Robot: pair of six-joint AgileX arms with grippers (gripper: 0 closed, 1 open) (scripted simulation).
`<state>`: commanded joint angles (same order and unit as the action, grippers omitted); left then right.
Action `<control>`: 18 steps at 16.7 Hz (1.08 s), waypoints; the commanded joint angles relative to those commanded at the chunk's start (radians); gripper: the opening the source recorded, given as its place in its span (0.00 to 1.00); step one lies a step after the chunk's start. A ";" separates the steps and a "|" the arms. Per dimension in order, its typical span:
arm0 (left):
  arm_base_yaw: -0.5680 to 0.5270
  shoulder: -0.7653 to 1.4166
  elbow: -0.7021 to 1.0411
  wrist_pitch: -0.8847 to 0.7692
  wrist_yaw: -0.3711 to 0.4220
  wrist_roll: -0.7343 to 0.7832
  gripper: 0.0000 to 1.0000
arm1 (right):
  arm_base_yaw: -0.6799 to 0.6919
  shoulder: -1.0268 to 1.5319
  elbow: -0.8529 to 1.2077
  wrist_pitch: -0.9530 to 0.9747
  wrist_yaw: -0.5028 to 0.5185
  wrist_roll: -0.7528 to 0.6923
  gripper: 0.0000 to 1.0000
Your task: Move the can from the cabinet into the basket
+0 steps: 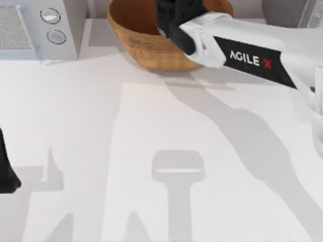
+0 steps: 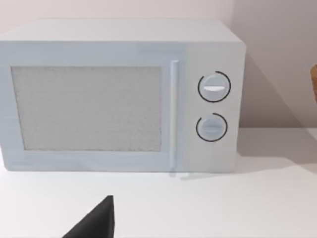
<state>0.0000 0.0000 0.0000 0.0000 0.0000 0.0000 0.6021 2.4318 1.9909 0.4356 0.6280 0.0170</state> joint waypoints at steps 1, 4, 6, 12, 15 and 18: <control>0.000 0.000 0.000 0.000 0.000 0.000 1.00 | 0.000 0.000 0.000 0.000 0.000 0.000 1.00; 0.000 0.000 0.000 0.000 0.000 0.000 1.00 | 0.000 0.000 0.000 0.000 0.000 0.000 1.00; 0.000 0.000 0.000 0.000 0.000 0.000 1.00 | 0.000 0.000 0.000 0.000 0.000 0.000 1.00; 0.000 0.000 0.000 0.000 0.000 0.000 1.00 | -0.015 -0.069 -0.059 -0.013 -0.019 -0.003 1.00; 0.000 0.000 0.000 0.000 0.000 0.000 1.00 | -0.050 -0.206 -0.171 -0.038 -0.053 -0.005 1.00; 0.000 0.000 0.000 0.000 0.000 0.000 1.00 | -0.098 -0.393 -0.324 -0.072 -0.100 -0.007 1.00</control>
<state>0.0000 0.0000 0.0000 0.0000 0.0000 0.0000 0.5045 2.0391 1.6667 0.3637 0.5284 0.0095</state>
